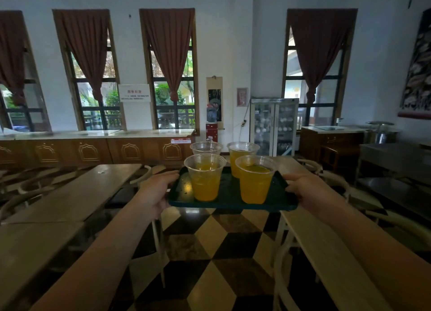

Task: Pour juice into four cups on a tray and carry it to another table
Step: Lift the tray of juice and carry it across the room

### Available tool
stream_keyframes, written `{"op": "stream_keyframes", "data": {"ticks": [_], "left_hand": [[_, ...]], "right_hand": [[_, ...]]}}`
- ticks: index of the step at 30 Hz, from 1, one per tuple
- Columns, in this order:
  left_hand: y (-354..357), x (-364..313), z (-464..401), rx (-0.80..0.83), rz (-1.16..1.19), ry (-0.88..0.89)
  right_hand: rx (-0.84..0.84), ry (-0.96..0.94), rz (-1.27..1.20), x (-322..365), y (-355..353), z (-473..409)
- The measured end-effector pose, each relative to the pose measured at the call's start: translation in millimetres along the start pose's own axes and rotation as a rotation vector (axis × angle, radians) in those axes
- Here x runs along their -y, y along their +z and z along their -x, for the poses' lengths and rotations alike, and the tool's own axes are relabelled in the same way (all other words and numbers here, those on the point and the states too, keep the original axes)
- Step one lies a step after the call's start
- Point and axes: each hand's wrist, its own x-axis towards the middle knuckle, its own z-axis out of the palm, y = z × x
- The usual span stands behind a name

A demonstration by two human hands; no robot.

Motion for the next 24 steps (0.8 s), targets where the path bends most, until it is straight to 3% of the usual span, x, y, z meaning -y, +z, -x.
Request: {"op": "stream_keyframes", "data": {"ticks": [12, 24], "left_hand": [[60.3, -15.7, -213.4, -0.02, -0.019, -0.032], [125.6, -19.6, -419.7, -0.061, -0.015, -0.082]], "right_hand": [[0.036, -0.004, -0.136, -6.3, -1.7, -245.2], [0.106, -0.06, -0.104, -11.5, -13.0, -463.2]]}}
